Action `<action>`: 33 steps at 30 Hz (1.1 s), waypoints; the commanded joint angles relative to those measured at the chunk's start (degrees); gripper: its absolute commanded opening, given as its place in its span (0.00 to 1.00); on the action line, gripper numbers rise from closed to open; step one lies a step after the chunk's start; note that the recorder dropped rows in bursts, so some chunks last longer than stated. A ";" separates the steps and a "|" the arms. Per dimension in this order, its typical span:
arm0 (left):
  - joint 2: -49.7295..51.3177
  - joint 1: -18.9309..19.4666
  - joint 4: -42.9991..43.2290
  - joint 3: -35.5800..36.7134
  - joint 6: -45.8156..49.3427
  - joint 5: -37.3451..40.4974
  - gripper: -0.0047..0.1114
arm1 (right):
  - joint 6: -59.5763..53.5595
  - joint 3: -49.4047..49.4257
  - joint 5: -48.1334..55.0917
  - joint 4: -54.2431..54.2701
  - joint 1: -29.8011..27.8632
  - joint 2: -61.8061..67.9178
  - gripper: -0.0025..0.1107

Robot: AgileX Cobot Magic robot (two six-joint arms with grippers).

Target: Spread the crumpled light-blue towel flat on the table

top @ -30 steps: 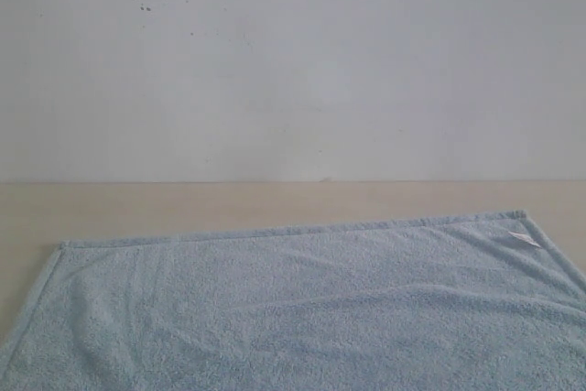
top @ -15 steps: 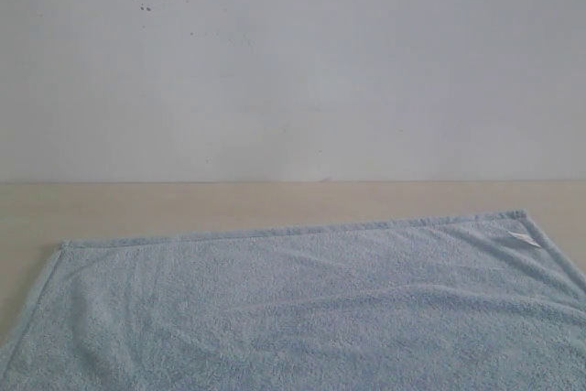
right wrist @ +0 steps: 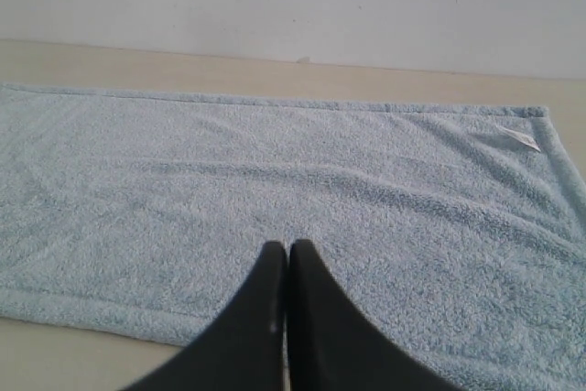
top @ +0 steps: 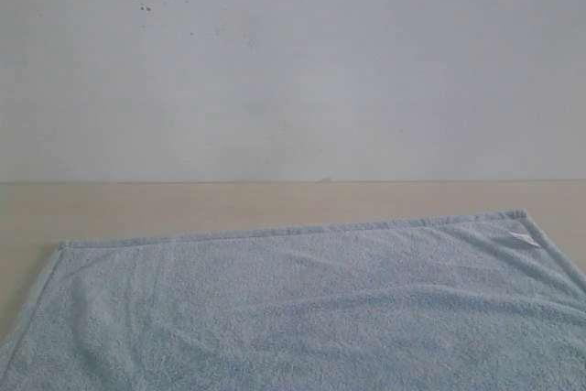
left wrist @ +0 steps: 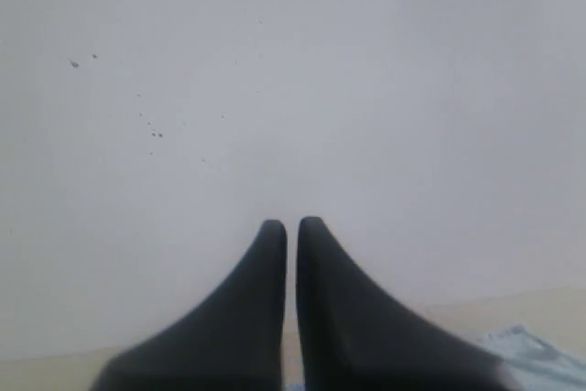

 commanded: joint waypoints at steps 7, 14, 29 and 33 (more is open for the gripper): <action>-2.28 0.13 -37.79 2.92 37.27 4.10 0.08 | 0.24 -0.04 -0.17 -0.15 0.02 -0.43 0.02; -4.84 0.13 -61.58 4.57 76.26 4.44 0.08 | 0.34 -0.04 -0.17 -0.17 0.02 -0.43 0.02; -4.84 0.13 -79.79 4.62 95.45 18.79 0.08 | 0.34 -0.04 -0.17 -0.17 0.02 -0.43 0.02; -4.84 0.13 -79.79 4.62 95.45 23.27 0.08 | 0.34 -0.04 -0.17 -0.17 0.02 -0.43 0.02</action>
